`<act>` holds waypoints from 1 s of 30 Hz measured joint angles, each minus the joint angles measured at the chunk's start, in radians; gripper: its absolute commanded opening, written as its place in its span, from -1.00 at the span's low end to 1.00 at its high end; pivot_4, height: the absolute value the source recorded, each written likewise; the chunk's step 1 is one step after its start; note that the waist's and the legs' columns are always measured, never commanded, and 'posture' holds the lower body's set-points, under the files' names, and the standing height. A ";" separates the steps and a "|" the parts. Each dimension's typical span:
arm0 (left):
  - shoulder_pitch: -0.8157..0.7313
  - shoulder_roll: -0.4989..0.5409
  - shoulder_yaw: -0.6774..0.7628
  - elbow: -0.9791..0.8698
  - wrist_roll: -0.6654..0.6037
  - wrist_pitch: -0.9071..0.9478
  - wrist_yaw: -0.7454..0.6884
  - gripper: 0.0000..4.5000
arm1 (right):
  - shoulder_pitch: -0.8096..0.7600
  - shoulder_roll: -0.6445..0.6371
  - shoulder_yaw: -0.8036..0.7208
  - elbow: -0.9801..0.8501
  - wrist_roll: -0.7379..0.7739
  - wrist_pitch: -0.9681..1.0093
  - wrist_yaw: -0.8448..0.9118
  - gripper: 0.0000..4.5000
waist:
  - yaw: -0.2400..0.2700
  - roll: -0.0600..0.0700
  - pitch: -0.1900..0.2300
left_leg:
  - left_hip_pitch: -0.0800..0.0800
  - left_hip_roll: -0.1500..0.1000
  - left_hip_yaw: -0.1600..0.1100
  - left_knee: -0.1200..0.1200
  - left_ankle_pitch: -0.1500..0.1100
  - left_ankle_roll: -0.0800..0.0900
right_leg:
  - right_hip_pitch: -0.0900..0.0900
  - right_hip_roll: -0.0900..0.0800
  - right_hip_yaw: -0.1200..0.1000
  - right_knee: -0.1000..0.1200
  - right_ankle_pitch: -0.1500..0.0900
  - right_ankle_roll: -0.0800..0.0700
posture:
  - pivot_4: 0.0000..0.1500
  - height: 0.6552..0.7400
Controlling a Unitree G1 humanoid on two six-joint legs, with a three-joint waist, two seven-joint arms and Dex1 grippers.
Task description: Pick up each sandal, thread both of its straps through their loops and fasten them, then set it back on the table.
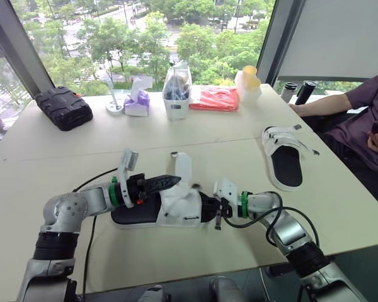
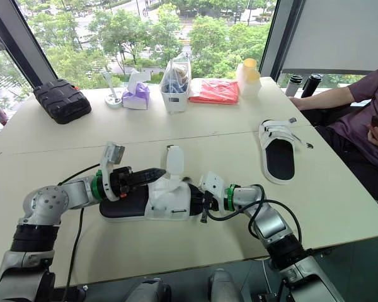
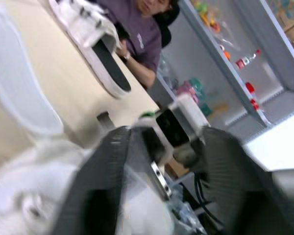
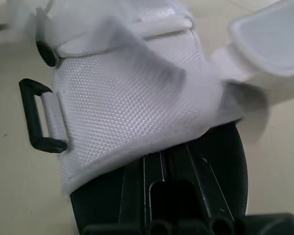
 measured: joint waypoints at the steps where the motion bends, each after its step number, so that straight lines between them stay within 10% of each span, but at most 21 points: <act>1: -0.004 0.000 0.003 0.007 0.000 -0.001 -0.002 0.41 | 0.000 0.000 0.000 0.000 0.000 0.000 -0.001 -1.00 | 0.000 0.000 0.000 | 0.000 0.000 0.000 0.000 0.000 0.000 | 0.000 0.000 0.000 0.000 0.000 0.000 | 1.00 1.00; 13: -0.186 0.093 -0.257 -0.022 0.363 -0.303 -0.233 0.41 | -0.010 0.002 0.000 0.009 0.000 -0.005 -0.001 -1.00 | 0.000 -0.001 0.000 | 0.000 -0.001 0.001 -0.001 0.002 -0.003 | 0.001 0.000 0.000 -0.001 0.001 -0.001 | 1.00 1.00; 30: -0.576 -0.141 -0.535 0.785 0.830 -0.752 -0.669 0.41 | 0.016 0.029 -0.008 0.017 0.000 -0.021 -0.026 -1.00 | -0.003 -0.001 0.000 | 0.001 0.000 0.001 0.000 0.002 -0.003 | 0.001 0.003 -0.002 0.000 0.003 0.001 | 1.00 1.00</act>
